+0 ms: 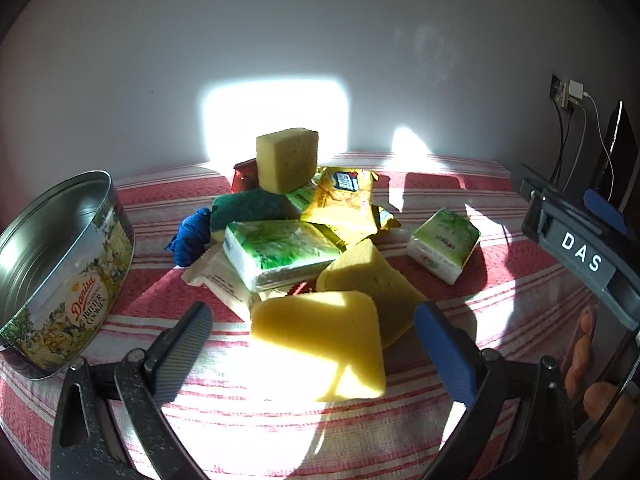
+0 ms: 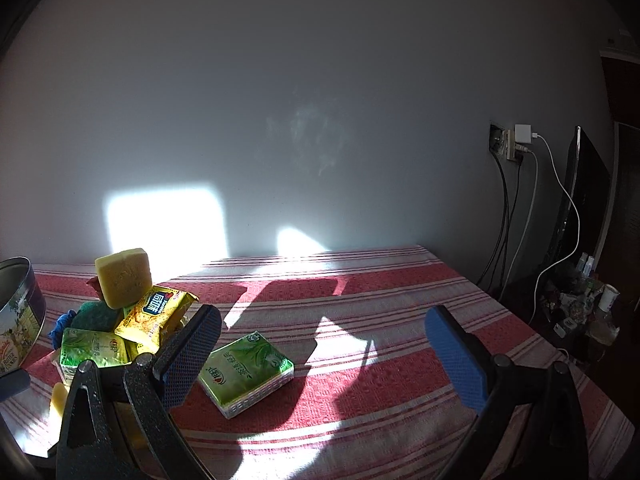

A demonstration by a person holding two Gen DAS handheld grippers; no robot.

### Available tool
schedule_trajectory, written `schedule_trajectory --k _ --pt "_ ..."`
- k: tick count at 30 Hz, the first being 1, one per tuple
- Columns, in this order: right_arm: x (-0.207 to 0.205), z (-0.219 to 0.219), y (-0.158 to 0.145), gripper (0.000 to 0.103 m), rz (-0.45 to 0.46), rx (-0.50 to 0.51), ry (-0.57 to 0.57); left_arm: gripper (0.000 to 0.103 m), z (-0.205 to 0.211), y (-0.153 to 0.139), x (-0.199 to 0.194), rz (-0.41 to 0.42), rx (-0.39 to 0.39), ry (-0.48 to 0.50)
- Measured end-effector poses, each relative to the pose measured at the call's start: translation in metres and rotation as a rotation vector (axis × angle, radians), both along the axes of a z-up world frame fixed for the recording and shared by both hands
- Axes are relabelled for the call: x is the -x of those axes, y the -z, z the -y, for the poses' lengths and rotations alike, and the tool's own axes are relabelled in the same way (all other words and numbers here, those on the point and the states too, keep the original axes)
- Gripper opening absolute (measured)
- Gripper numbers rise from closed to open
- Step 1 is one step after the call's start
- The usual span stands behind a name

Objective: Organize objects
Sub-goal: 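Grasp a yellow sponge with the left tool while the right tool grasps another yellow sponge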

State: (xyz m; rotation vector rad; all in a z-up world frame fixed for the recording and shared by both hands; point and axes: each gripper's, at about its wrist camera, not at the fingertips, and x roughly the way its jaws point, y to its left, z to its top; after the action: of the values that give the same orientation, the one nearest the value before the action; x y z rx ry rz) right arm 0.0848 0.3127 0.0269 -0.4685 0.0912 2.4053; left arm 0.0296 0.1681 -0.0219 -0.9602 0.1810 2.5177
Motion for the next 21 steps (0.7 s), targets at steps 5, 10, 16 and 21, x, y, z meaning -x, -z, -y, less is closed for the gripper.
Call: schedule_trajectory --k 5,10,16,21 --pt "0.000 -0.005 -0.001 0.103 -0.004 0.042 -0.011 0.072 0.003 0.013 0.016 0.119 -0.025 -0.008" --pt "0.003 0.000 0.001 0.103 0.005 0.034 -0.032 0.068 0.014 0.013 0.018 0.142 -0.083 -0.027" --pt "0.006 0.001 0.004 0.103 0.010 0.066 -0.084 0.067 0.032 -0.006 0.001 0.000 -0.060 -0.046" --pt "0.012 0.012 0.009 0.103 0.011 0.137 -0.236 0.067 0.062 -0.020 0.003 -0.044 -0.045 -0.093"
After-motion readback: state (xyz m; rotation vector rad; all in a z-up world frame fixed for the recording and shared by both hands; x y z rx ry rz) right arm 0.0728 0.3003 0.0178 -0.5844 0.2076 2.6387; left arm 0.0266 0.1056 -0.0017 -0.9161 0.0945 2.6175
